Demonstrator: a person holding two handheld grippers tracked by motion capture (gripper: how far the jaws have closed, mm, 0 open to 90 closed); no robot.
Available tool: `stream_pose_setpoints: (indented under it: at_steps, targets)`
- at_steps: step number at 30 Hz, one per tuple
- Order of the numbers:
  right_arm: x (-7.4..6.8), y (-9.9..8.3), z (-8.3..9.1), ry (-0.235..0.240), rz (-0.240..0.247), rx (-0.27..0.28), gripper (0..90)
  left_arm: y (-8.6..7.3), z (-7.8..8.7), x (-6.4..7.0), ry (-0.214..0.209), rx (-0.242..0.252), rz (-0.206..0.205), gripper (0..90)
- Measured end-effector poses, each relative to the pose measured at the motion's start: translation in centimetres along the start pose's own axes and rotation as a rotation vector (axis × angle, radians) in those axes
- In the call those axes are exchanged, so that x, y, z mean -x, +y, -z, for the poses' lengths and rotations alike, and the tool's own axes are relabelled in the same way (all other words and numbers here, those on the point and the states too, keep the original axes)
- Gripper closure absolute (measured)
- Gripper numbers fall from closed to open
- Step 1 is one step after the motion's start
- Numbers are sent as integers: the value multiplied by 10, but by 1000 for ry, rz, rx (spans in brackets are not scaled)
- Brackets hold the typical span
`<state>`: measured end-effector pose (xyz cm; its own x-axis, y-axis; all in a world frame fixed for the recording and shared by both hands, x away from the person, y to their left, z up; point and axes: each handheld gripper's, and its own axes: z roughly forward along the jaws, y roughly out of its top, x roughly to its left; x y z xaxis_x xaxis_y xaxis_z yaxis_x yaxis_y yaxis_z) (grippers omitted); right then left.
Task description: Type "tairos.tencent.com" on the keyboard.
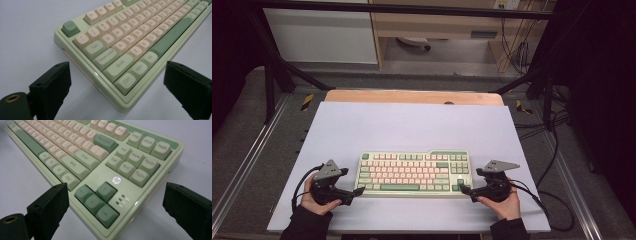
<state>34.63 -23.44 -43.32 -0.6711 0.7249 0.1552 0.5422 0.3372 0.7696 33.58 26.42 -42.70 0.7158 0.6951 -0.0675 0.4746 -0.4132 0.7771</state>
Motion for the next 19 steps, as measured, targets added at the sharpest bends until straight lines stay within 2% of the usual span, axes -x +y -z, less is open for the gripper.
stream_pose_setpoints:
  at_steps: [3, 8, 11, 15, 19]
  targets:
    - [3, -5, 2, -3, 13, -8, 45, -4, -1, 1, 5, -14, -4, 55]
    - [8, -11, 7, 12, -11, 7, 34, -7, -2, 0, 2, -20, -2, 55]
    - [9, -15, 9, 18, -4, 12, 26, -7, -1, 0, 0, -9, -2, 56]
    - [11, -20, 12, 33, -31, 40, 23, -8, -1, 1, 2, -15, -8, 59]
    - [12, -22, 12, 39, -25, 28, 6, -8, -1, 1, -3, -11, -9, 62]
